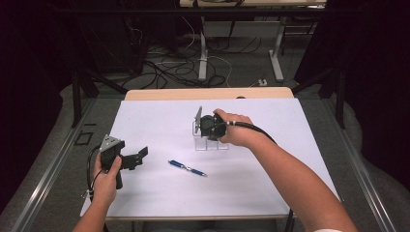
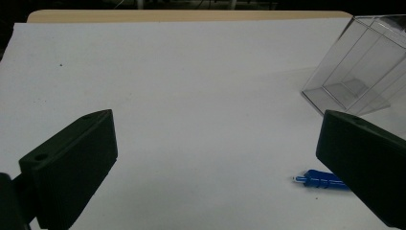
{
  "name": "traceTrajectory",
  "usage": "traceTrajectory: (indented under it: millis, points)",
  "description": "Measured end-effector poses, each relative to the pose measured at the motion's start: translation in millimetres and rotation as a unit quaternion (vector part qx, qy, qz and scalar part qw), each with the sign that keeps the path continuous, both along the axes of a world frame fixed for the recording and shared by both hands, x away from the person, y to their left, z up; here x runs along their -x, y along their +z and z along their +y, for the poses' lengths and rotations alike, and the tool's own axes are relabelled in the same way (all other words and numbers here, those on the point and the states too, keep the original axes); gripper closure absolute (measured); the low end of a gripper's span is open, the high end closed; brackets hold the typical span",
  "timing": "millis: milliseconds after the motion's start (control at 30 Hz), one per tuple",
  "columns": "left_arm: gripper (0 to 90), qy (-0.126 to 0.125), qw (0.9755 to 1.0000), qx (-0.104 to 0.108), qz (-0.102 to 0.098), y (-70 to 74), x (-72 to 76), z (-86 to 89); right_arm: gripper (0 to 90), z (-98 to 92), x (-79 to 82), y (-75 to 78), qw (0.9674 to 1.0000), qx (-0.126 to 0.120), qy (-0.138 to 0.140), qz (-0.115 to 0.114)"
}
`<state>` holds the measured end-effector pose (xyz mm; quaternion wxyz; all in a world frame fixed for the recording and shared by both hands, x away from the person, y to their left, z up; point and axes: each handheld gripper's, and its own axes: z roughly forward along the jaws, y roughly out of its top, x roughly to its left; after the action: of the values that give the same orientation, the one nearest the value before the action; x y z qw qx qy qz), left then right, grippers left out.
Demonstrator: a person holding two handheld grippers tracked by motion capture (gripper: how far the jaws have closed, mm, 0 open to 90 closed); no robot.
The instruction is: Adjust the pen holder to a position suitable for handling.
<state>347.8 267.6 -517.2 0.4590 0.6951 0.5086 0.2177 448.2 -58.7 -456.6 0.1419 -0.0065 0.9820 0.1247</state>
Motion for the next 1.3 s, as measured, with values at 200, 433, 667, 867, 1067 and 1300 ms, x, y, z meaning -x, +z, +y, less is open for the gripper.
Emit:
traceTrajectory:
  millis: [200,433,667,867,1067,1300]
  points:
    - [0.4,0.000,1.0000,0.000,0.000,-0.2,-0.1,0.4,80.1,0.0,-1.5,-1.4,0.9999,-0.008,-0.005,-0.008]
    - [0.4,0.002,1.0000,0.003,0.001,-0.2,0.1,0.4,71.9,-0.6,-0.8,-2.6,0.9995,-0.022,-0.017,-0.017]
    - [0.3,0.003,1.0000,0.005,0.002,-0.4,0.0,0.4,58.6,-3.8,2.1,3.3,0.9979,-0.045,-0.029,-0.036]
    - [0.3,0.003,1.0000,0.006,0.002,-0.2,0.1,0.6,50.8,-5.6,4.5,7.5,0.9961,-0.056,-0.039,-0.056]
    - [0.3,0.004,1.0000,0.007,0.001,-0.1,0.2,0.8,43.9,-9.2,12.0,15.0,0.9912,-0.081,-0.055,-0.089]
    - [0.3,0.003,1.0000,0.006,0.003,0.1,0.4,0.3,38.7,-12.8,24.1,22.8,0.9840,-0.126,-0.097,-0.081]
